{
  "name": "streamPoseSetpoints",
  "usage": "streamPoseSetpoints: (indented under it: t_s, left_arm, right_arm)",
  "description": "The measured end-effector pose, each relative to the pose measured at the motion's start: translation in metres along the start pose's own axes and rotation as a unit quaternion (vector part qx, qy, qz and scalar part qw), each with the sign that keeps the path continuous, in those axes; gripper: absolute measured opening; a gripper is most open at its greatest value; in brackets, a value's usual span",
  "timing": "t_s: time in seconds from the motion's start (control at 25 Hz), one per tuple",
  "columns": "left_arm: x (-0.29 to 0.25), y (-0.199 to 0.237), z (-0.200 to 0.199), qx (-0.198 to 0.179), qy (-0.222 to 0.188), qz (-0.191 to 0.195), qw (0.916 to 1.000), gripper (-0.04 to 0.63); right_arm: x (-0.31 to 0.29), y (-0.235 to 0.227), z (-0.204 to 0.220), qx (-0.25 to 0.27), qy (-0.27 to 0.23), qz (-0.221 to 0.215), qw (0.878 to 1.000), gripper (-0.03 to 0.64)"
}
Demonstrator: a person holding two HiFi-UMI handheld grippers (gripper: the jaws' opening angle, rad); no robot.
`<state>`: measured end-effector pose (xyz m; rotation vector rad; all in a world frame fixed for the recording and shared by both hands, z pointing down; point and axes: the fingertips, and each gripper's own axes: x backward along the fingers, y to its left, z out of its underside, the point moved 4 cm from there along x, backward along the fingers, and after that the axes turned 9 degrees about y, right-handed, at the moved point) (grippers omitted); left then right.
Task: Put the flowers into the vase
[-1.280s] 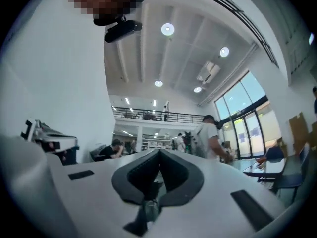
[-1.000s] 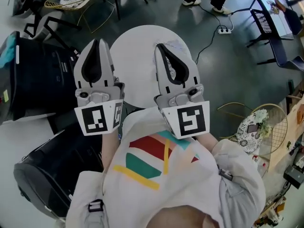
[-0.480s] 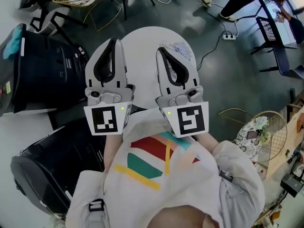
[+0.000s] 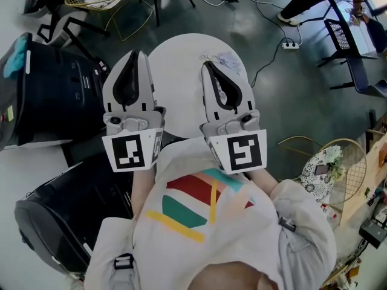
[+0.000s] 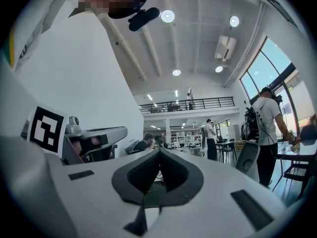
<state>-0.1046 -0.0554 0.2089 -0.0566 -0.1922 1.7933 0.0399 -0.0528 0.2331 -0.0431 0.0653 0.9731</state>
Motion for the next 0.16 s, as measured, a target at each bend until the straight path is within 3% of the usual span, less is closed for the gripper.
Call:
streamPoseSetpoints:
  t_s: [0.16]
  left_arm:
    - [0.0007,-0.0026,0.0025,0.003,0.001,0.001,1.0,0.008]
  right_arm:
    - [0.0038,-0.0003,0.004,0.003,0.003,-0.002,1.0,0.012]
